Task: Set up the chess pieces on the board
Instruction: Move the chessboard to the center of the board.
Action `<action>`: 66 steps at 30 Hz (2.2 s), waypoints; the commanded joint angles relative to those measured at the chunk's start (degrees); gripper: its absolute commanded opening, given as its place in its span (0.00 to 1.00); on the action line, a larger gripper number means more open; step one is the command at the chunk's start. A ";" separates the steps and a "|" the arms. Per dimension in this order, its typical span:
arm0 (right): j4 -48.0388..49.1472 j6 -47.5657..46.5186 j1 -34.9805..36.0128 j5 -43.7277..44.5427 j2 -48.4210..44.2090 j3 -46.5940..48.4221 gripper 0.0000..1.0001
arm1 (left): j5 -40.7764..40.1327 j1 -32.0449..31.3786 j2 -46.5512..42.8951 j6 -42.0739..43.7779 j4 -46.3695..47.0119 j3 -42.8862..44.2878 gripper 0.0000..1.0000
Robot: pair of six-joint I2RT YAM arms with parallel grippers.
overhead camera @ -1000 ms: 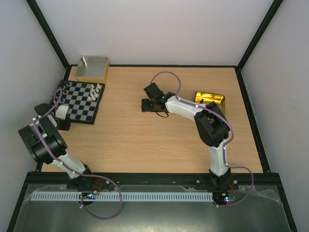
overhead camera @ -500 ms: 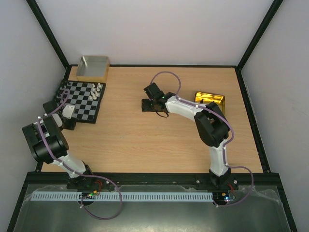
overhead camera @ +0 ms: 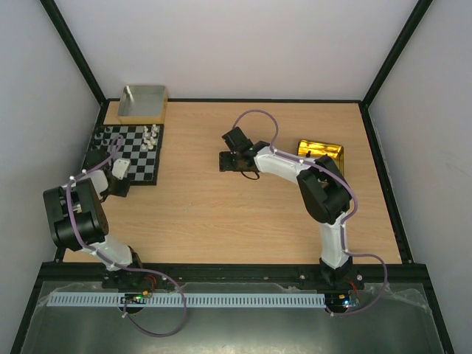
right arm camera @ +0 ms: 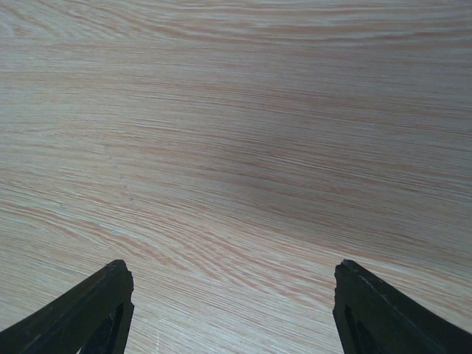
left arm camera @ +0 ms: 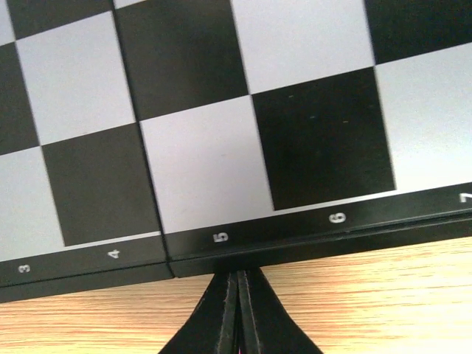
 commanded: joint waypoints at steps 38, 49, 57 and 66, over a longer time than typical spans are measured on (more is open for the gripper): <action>-3.26 0.27 -0.77 0.28 1.93 6.37 0.66 | 4.37 20.94 7.77 5.87 3.47 20.38 0.02; -2.92 0.39 -0.76 0.17 2.82 6.66 0.66 | 3.63 21.13 16.08 4.27 6.27 23.77 0.03; -3.45 -0.05 -0.75 0.44 2.51 6.89 0.66 | 3.67 21.12 20.33 2.19 8.17 24.70 0.02; -3.65 -0.15 -0.75 0.68 2.90 8.21 0.65 | 9.46 21.93 22.69 0.85 5.54 26.71 0.02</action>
